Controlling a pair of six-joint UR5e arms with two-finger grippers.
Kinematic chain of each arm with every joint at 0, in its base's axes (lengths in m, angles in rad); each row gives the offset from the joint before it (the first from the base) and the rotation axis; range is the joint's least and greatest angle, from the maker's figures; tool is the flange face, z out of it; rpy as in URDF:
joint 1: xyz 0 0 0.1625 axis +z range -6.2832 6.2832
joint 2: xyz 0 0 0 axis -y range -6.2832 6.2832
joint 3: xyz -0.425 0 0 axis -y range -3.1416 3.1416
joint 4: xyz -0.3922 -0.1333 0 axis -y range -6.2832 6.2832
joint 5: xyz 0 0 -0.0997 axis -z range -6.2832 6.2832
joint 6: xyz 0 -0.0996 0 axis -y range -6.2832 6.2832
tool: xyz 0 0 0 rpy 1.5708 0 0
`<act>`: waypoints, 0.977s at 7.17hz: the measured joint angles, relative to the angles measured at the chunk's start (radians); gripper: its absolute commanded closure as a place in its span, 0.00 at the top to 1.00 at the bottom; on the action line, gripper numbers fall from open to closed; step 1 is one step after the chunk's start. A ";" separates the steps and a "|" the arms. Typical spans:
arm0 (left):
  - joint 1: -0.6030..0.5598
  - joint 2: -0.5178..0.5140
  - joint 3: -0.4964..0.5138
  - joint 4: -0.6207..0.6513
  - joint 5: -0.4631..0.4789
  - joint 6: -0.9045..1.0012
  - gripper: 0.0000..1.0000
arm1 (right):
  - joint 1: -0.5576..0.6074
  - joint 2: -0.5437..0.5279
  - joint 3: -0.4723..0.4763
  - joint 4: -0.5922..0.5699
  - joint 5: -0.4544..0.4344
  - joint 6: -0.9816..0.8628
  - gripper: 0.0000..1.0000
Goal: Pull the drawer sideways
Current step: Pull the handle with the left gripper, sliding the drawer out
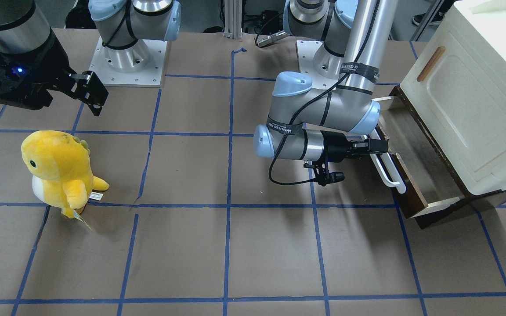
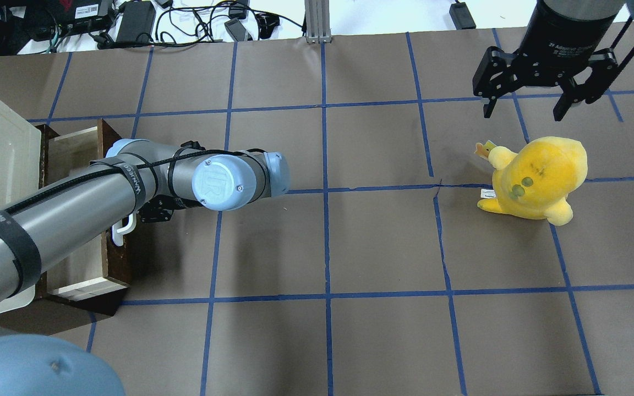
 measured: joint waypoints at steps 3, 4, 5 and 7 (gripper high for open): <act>-0.003 -0.001 0.000 -0.002 0.000 0.001 0.15 | 0.000 0.000 0.000 0.000 0.000 0.000 1.00; -0.003 -0.001 0.000 -0.002 0.000 0.002 0.16 | 0.000 0.000 0.000 0.000 0.000 0.000 1.00; -0.004 -0.002 0.001 -0.001 -0.001 0.006 0.74 | 0.000 0.000 0.000 0.000 0.000 0.000 1.00; -0.008 0.003 0.003 -0.002 -0.009 0.018 1.00 | 0.000 0.000 0.000 0.000 0.000 0.000 1.00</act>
